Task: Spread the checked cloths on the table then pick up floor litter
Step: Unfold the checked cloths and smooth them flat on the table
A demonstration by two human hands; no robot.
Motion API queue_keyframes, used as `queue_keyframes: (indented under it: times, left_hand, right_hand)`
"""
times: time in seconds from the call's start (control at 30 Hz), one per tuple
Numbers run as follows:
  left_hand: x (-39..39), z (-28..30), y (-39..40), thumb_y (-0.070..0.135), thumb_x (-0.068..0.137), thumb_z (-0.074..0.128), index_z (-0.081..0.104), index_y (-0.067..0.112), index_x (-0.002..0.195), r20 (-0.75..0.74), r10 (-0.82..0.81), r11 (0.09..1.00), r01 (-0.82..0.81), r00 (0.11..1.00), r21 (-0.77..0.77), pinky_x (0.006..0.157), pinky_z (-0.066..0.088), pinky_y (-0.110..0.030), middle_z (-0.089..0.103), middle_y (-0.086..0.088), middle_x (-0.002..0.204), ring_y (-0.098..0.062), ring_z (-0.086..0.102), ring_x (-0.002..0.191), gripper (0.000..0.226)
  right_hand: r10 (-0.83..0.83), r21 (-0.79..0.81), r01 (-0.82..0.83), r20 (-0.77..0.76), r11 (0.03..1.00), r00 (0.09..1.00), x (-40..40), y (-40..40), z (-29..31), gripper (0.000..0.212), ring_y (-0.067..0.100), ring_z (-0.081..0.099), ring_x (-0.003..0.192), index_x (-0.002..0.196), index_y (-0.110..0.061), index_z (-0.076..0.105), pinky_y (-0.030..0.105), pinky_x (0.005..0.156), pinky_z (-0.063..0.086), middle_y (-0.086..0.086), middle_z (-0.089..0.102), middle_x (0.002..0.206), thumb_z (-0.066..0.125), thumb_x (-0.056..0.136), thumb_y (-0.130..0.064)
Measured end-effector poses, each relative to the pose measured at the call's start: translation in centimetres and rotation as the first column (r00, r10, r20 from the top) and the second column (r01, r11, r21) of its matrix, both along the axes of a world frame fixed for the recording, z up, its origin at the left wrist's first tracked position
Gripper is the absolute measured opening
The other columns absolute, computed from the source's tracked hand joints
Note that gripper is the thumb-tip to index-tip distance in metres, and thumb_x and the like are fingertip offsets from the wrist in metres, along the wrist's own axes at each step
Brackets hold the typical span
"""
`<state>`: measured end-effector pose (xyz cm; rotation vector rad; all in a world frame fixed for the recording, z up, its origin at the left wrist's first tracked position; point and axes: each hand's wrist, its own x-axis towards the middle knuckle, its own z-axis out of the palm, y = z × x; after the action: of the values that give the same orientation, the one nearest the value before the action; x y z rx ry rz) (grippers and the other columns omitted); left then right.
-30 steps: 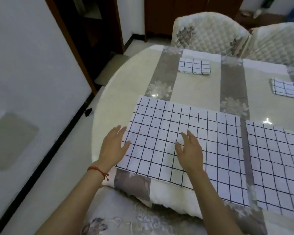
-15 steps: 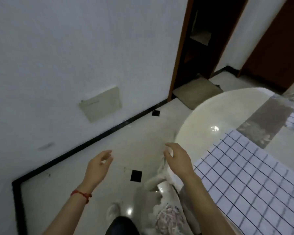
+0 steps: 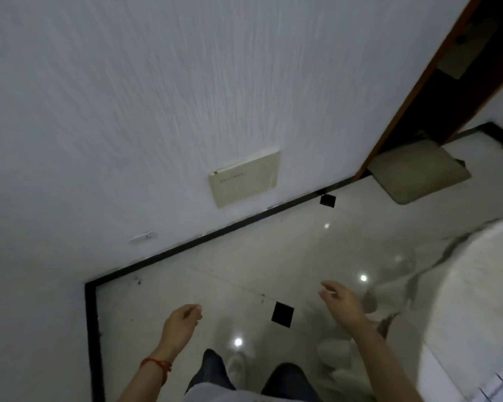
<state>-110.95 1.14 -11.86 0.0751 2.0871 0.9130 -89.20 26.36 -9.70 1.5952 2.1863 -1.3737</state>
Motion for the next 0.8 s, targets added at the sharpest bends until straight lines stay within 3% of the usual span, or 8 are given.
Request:
queue_keyframes:
  times: [0.07,0.17,0.3,0.57,0.73,0.8]
  left_hand:
    - [-1.9,-0.3,2.2,0.022,0.095,0.048,0.061,0.005,0.112,0.011,-0.037,0.999,0.037,0.999,0.005,0.077,0.042,-0.027,0.063,-0.006,0.096,-0.02,0.057,0.09,0.028]
    - [-4.6,-0.7,6.9,0.022,0.095,0.048,0.061,0.009,0.106,0.014,-0.09,0.996,0.09,0.996,0.02,0.072,0.041,-0.025,0.063,-0.006,0.094,-0.02,0.057,0.089,0.022]
    - [-7.5,-1.4,14.3,0.02,0.095,0.047,0.061,0.008,0.104,0.038,-0.159,0.987,0.159,0.987,0.011,0.073,0.039,-0.024,0.062,-0.009,0.096,-0.021,0.056,0.088,0.021]
    - [-12.3,-2.2,29.3,0.022,0.095,0.047,0.057,0.0,0.115,0.129,-0.231,0.962,0.246,0.964,-0.117,0.065,0.04,-0.023,0.06,-0.013,0.1,-0.025,0.055,0.089,0.032]
    - [-15.0,-2.3,38.1,0.021,0.095,0.047,0.055,-0.003,0.118,0.142,-0.285,0.936,0.307,0.948,-0.172,0.063,0.04,-0.024,0.059,-0.013,0.1,-0.023,0.053,0.084,0.034]
    - [-15.9,-2.4,41.1,0.019,0.094,0.048,0.056,-0.003,0.118,0.159,-0.291,0.927,0.319,0.943,-0.198,0.061,0.04,-0.023,0.06,-0.014,0.098,-0.021,0.053,0.078,0.033]
  right_hand:
    - [-0.073,-0.028,0.073,0.013,0.997,0.997,0.0,0.6,-1.0,0.033,0.026,0.051,0.122,0.122,-0.011,0.058,0.035,0.112,0.03,0.011,0.057,0.13,0.051,0.093,-0.025]
    - [-0.182,-0.081,0.182,0.015,0.98,0.983,-0.1,2.7,-2.3,0.032,0.026,0.05,0.121,0.122,-0.005,0.057,0.023,0.097,0.033,0.014,0.051,0.133,0.052,0.093,-0.018]
    - [-0.268,-0.147,0.268,0.022,0.952,0.963,-0.6,6.8,-4.5,0.032,0.028,0.044,0.129,0.121,-0.003,0.057,0.03,0.105,0.031,0.018,0.041,0.144,0.052,0.093,-0.018]
    - [-0.363,-0.235,0.37,0.072,0.899,0.929,-3.5,19.5,-6.4,0.038,0.033,0.046,0.126,0.13,0.001,0.048,0.037,0.107,0.032,0.017,0.048,0.138,0.047,0.095,-0.014]
    - [-0.535,-0.232,0.521,0.001,0.822,0.845,-5.2,29.1,-5.8,0.033,0.028,0.054,0.105,0.122,0.007,0.053,0.041,0.1,0.04,0.024,0.054,0.128,0.05,0.092,-0.008]
    - [-0.575,-0.208,0.56,-0.01,0.802,0.818,-5.6,32.3,-5.7,0.031,0.025,0.054,0.099,0.118,0.008,0.056,0.03,0.088,0.046,0.025,0.058,0.124,0.052,0.091,-0.007]
